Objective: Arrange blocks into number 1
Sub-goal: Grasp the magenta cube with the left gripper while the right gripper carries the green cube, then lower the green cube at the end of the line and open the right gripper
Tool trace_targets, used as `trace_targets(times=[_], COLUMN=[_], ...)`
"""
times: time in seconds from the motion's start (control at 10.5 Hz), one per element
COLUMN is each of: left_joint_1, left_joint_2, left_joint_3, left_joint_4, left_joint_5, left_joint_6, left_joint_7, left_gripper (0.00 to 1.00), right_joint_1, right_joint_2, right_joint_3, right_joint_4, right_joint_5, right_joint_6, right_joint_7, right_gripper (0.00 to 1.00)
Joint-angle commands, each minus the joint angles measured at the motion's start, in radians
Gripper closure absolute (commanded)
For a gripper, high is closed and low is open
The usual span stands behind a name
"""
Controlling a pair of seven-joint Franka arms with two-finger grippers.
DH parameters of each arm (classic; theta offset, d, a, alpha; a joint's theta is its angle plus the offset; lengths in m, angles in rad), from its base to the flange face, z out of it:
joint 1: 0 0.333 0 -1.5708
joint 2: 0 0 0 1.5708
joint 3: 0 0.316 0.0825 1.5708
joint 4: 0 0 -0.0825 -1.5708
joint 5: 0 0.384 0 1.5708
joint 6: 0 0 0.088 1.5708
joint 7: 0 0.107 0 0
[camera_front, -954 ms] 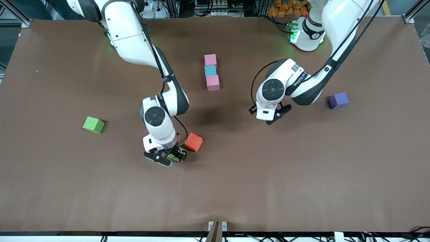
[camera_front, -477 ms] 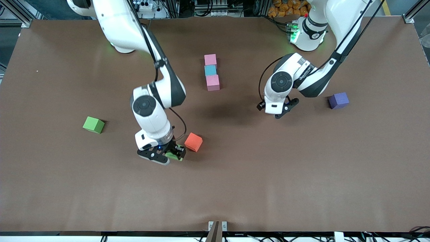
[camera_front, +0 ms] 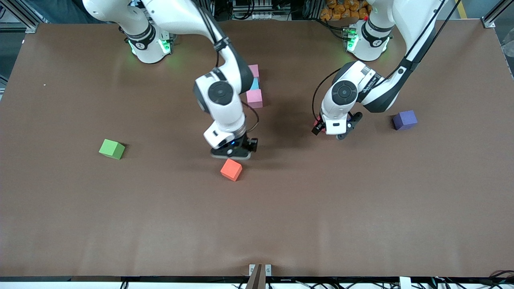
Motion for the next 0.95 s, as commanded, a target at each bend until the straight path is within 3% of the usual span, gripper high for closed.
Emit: trace_targets(times=[0.0,0.29,0.48,0.86], left_joint_1=[0.016,0.01,0.013,0.023], left_joint_2=[-0.089,-0.097,-0.095,-0.075], left_joint_3=[-0.017,-0.017,-0.017,-0.014], left_joint_4=[-0.107,-0.158,-0.183,-0.192], left_joint_5=[0.015,0.017,0.017,0.029], left_joint_6=[0.069,0.136,0.169,0.227], left_joint_7=[-0.066,-0.103,-0.103,-0.103], left_gripper=[0.0,0.0,0.0,0.0], right_joint_1=[0.007,0.047,0.056,0.058], right_joint_2=[-0.041,-0.041,-0.072,-0.145], right_joint_3=[0.04,0.066,0.105,0.14], right_joint_4=[-0.087,-0.115,-0.205,-0.3], right_joint_5=[0.026,0.036,0.038,0.038], right_joint_6=[0.023,0.06,0.158,0.173], right_joint_7=[-0.07,-0.039,0.001,0.004], right_gripper=[0.51,0.51,0.51,0.51])
